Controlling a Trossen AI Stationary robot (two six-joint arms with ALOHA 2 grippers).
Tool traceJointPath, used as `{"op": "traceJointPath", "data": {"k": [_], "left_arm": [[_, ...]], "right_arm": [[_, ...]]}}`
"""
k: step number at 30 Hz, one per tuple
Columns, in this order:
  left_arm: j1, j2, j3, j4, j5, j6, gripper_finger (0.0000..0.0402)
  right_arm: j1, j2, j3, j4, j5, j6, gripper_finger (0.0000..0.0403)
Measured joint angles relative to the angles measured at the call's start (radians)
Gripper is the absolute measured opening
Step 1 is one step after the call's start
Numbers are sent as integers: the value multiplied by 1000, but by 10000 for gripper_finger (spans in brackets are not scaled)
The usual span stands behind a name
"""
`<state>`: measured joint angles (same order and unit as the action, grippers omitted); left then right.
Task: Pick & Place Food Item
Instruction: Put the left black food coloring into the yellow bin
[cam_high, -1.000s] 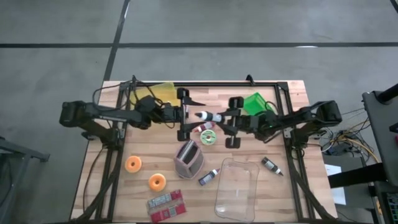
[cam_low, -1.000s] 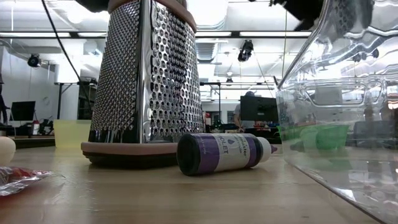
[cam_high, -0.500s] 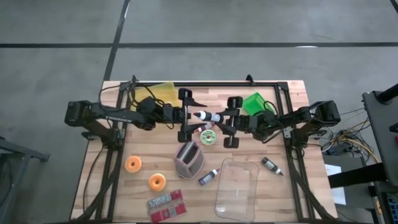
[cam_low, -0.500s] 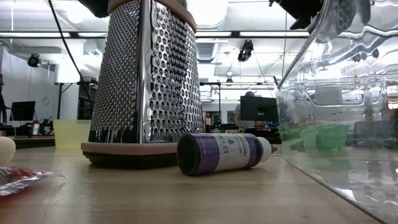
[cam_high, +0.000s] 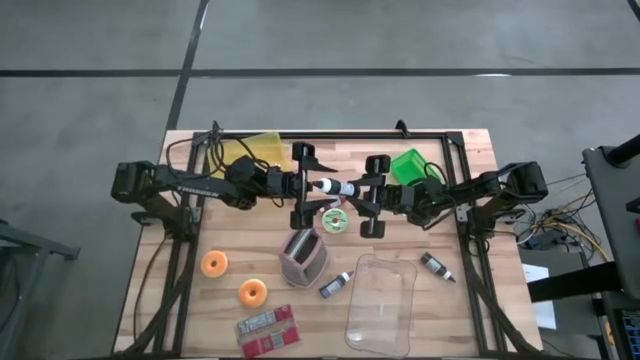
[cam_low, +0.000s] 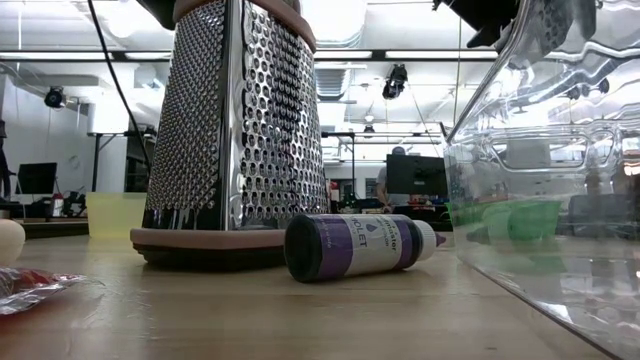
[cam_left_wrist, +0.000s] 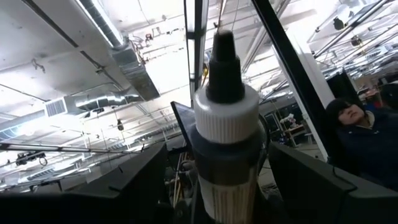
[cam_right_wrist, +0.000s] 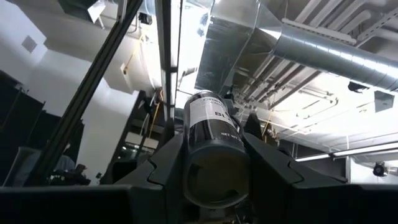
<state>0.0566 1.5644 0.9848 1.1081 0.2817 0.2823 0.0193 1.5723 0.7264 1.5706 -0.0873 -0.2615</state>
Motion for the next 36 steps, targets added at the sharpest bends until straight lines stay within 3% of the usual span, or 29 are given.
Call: {"op": "traceJointPath", "data": {"k": [24, 28, 36], "left_arm": [[0, 17, 3, 46, 11, -17, 281], [0, 17, 3, 47, 11, -18, 255], [0, 17, 3, 51, 12, -18, 166]], "right_arm": [[0, 0, 1, 0, 0, 7, 127], [0, 0, 1, 0, 0, 7, 127], [-1, 0, 2, 0, 2, 8, 127]]}}
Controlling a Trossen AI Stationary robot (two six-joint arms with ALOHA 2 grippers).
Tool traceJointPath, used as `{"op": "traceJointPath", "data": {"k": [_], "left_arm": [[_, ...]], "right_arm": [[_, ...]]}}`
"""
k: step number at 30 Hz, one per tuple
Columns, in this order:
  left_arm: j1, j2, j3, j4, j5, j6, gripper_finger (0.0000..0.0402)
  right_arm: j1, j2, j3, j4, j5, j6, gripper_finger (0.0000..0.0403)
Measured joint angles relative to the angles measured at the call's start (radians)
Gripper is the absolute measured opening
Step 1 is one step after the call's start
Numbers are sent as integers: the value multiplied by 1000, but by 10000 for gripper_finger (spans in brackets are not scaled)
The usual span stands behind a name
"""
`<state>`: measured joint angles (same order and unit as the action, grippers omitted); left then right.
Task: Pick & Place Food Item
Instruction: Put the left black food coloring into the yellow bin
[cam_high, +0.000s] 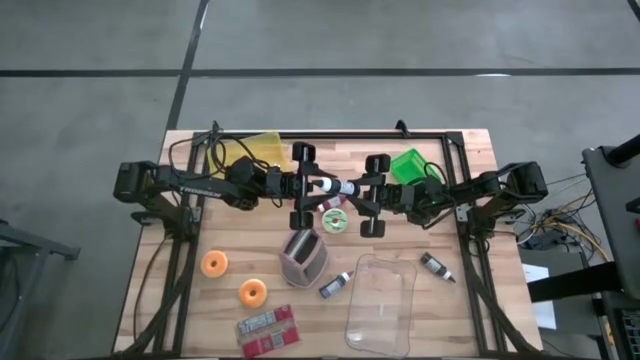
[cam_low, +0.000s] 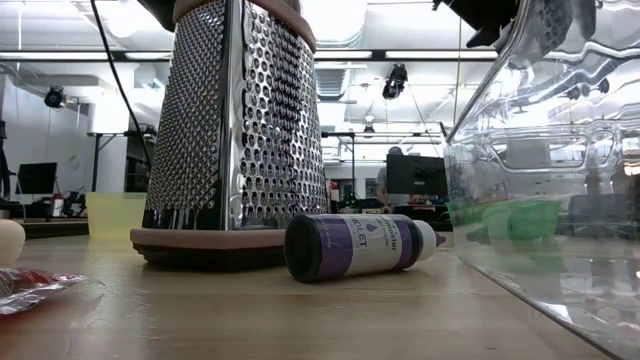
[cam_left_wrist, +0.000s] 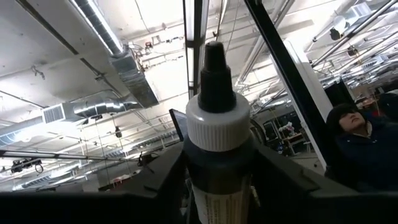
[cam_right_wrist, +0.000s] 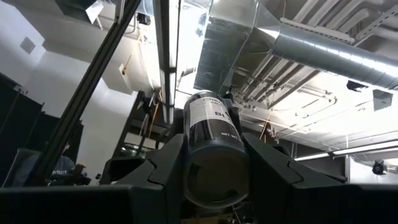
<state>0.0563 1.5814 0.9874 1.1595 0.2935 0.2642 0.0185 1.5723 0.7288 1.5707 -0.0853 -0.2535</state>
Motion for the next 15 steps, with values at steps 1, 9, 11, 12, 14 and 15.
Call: {"op": "traceJointPath", "data": {"k": [1, 9, 11, 12, 14, 15], "left_arm": [[0, 0, 0, 0, 0, 0, 158], [0, 0, 21, -17, 0, -1, 117], [0, 0, 31, -30, 0, 1, 103], [0, 0, 36, -39, 1, 1, 97], [0, 0, 42, -54, 4, 13, 95], [0, 0, 43, -59, 3, 18, 95]], "right_arm": [[0, 0, 0, 0, 0, 1, 127], [0, 0, 2, 1, -1, 14, 127], [0, -2, 2, 0, -2, 15, 127], [0, -2, 2, 0, -2, 16, 127], [0, -2, 2, -2, -2, 16, 127], [0, -2, 2, -4, -3, 16, 127]]}}
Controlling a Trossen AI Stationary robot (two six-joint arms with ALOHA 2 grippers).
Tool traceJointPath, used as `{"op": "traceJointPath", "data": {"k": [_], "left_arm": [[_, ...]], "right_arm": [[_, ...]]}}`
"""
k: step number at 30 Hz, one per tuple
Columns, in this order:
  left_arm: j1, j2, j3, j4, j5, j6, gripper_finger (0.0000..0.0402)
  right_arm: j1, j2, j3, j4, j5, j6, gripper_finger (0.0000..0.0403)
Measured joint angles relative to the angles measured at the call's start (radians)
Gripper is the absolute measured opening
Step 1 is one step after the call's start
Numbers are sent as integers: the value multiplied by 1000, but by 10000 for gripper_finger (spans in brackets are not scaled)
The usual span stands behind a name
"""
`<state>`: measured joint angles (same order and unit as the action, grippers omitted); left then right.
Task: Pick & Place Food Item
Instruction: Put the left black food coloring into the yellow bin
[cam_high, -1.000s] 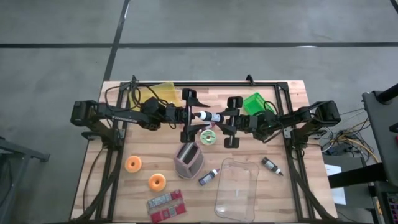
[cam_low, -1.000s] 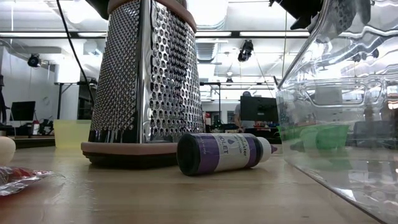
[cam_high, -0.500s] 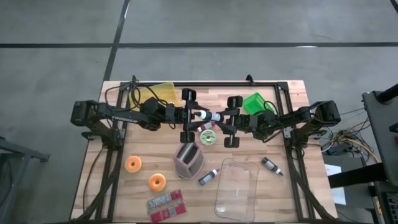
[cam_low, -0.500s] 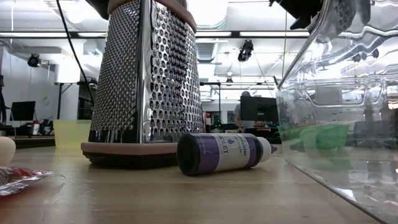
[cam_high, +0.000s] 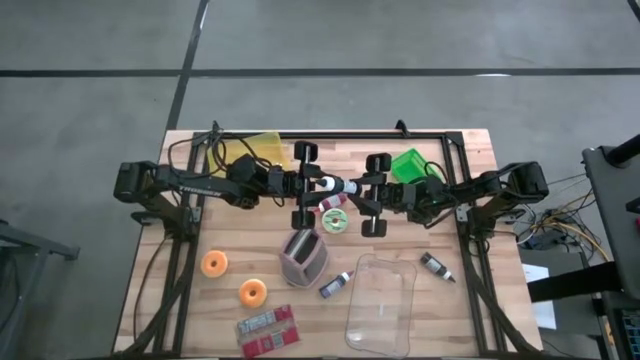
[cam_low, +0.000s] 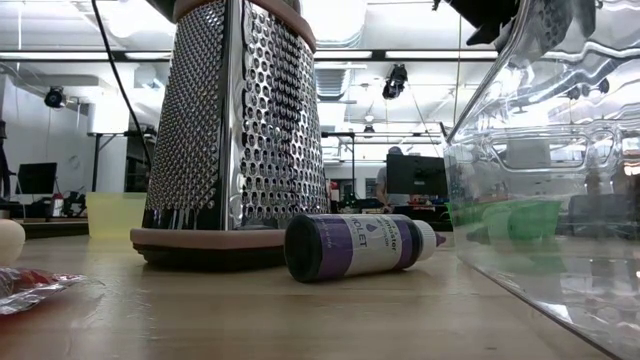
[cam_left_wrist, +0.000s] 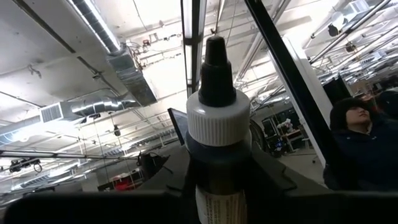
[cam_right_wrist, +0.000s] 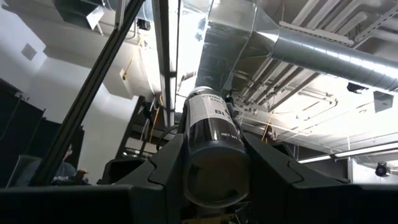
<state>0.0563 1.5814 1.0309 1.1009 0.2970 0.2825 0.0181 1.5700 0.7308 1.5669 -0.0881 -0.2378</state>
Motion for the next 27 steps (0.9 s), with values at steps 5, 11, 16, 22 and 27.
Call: {"op": "traceJointPath", "data": {"k": [5, 11, 16, 22, 27], "left_arm": [[0, 0, 1, -6, 3, 12, 95], [0, 0, 1, -8, 3, 11, 94], [0, 0, 1, -11, 2, 9, 91], [1, -4, 0, -40, -11, 19, 80], [4, -36, 0, -92, -12, 28, 80]], "right_arm": [[0, 0, 0, -4, -1, 1, 127], [0, 0, -1, -9, 0, 1, 127], [2, 0, -2, -20, 14, -1, 127], [1, -27, -12, -200, 135, 7, 225], [2, -117, -7, -443, 172, 29, 299]]}}
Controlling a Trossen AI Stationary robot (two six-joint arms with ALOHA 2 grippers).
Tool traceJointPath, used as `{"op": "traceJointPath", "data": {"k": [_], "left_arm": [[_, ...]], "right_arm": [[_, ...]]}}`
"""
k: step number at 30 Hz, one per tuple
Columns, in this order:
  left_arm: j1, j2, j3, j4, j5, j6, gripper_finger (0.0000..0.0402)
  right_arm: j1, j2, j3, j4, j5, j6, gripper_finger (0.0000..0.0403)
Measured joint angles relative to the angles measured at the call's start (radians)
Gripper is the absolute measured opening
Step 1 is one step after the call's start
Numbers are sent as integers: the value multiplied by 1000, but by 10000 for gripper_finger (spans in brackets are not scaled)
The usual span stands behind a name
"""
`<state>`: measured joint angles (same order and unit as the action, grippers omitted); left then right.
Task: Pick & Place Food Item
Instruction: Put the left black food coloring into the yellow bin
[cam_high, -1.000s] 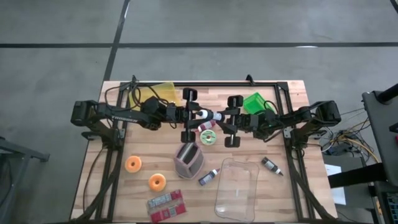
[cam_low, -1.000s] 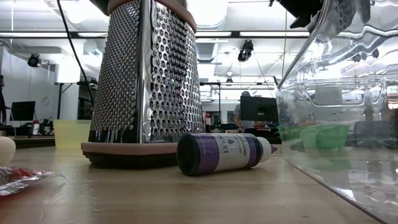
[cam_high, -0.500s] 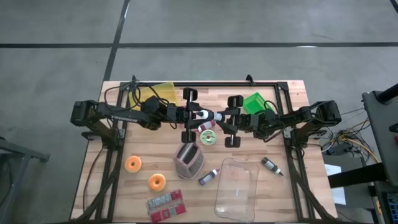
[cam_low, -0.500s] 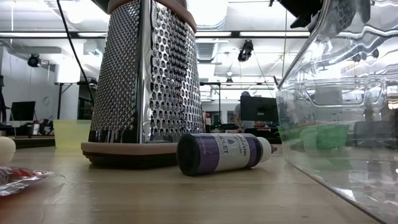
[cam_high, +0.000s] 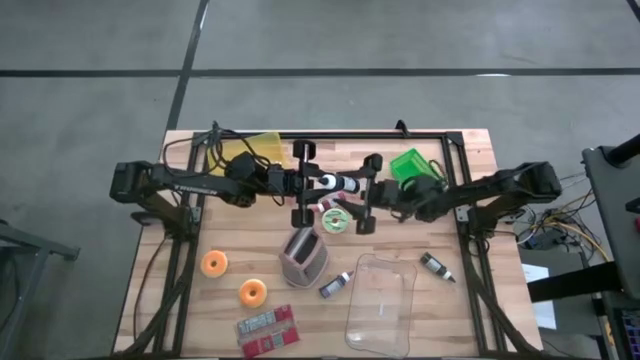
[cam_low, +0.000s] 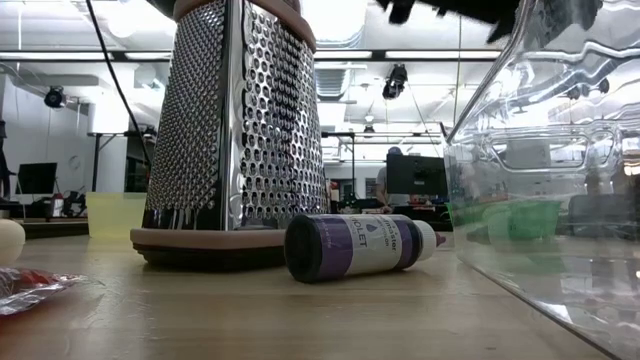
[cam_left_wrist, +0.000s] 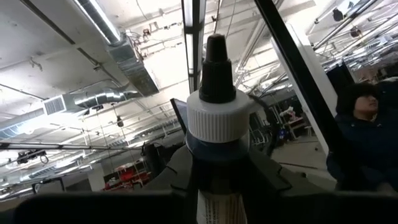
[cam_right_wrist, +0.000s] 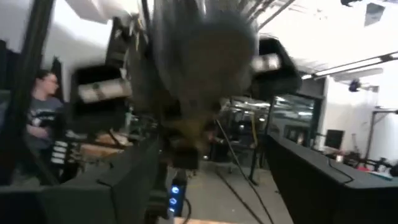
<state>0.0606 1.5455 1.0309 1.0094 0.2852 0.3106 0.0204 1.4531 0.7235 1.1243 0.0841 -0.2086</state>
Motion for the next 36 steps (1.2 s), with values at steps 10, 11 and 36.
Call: {"op": "traceJointPath", "data": {"k": [10, 11, 36], "left_arm": [[0, -191, -3, -427, -90, 89, 80], [0, -218, -2, -482, -115, 101, 80], [-29, -470, -162, -973, -1110, -122, 79]], "right_arm": [[24, -253, -25, -667, 39, 53, 286], [34, -271, -36, -706, 61, 57, 282], [297, -543, -258, -725, 499, 41, 253]]}}
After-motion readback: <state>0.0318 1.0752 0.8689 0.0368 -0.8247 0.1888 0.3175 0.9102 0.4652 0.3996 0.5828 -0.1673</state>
